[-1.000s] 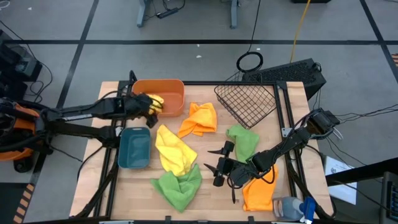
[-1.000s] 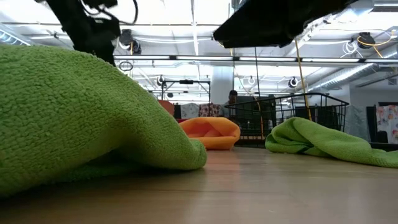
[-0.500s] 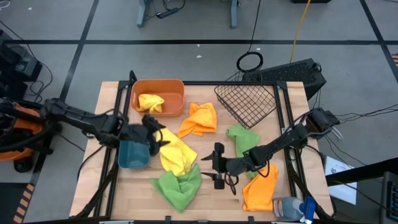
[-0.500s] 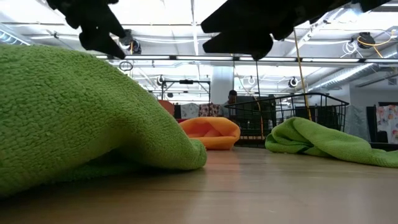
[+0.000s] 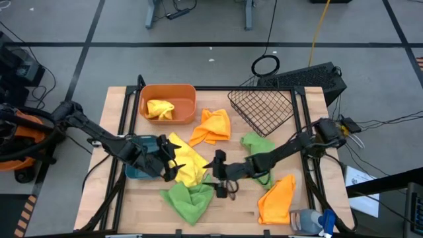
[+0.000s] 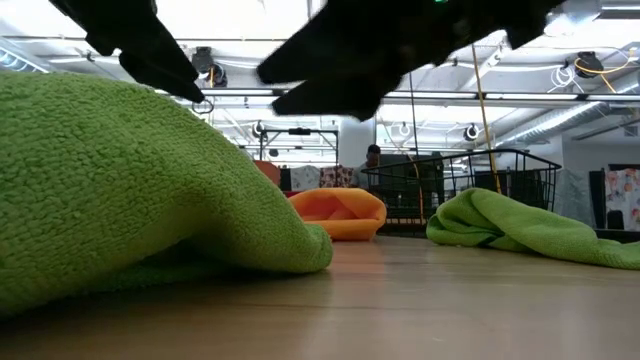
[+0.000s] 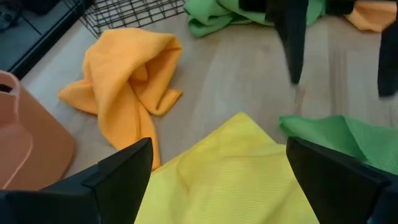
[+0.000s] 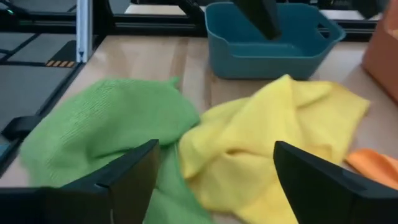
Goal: Sort microfiber towel by color & place in baskets
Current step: Put the yellow microfiber towel into the orange bin
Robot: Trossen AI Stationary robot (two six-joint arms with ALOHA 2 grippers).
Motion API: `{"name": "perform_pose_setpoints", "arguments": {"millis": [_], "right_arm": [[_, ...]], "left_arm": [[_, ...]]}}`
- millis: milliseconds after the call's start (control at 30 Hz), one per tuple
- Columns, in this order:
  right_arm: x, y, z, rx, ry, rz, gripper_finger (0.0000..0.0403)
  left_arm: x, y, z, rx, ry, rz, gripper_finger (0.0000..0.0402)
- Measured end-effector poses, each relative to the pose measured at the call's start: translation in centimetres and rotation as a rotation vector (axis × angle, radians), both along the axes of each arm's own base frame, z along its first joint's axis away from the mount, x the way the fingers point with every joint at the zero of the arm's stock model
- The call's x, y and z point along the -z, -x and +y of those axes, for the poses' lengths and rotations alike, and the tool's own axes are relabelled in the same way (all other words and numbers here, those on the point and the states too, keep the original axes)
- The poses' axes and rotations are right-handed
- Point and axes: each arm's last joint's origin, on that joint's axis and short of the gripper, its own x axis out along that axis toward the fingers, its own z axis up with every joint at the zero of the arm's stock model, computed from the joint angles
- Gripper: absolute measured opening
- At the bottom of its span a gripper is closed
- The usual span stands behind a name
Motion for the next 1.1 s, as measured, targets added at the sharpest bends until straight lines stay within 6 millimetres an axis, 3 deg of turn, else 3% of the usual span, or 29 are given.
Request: {"name": "perform_pose_setpoints", "arguments": {"millis": [300, 500, 700, 933, 1000, 1100], "right_arm": [[3.8, -5.8, 0.2, 0.053, 0.033, 0.122, 0.0317], [7.0, -7.4, -1.9, 0.174, -0.016, 0.199, 0.0303], [7.7, -7.3, -3.2, 0.229, -0.044, 0.256, 0.0209], [7.6, -7.3, -3.2, 0.219, -0.027, 0.263, 0.0033], [7.1, -7.1, -2.9, 0.199, -0.003, 0.270, 0.0015], [5.7, -6.7, -2.5, 0.181, 0.013, 0.265, 0.0024]], "left_arm": [[0.2, 0.6, -1.0, 0.071, -0.023, 0.028, 0.0372], [0.1, 0.7, -1.2, 0.104, -0.055, 0.033, 0.0372], [0.1, 0.7, -1.2, 0.112, -0.074, 0.032, 0.0372], [-0.1, 0.5, -1.2, 0.116, -0.078, 0.009, 0.0372], [-0.2, 0.4, -1.3, 0.115, -0.069, -0.006, 0.0372], [-0.3, 0.2, -1.4, 0.114, -0.058, -0.027, 0.0372]]}}
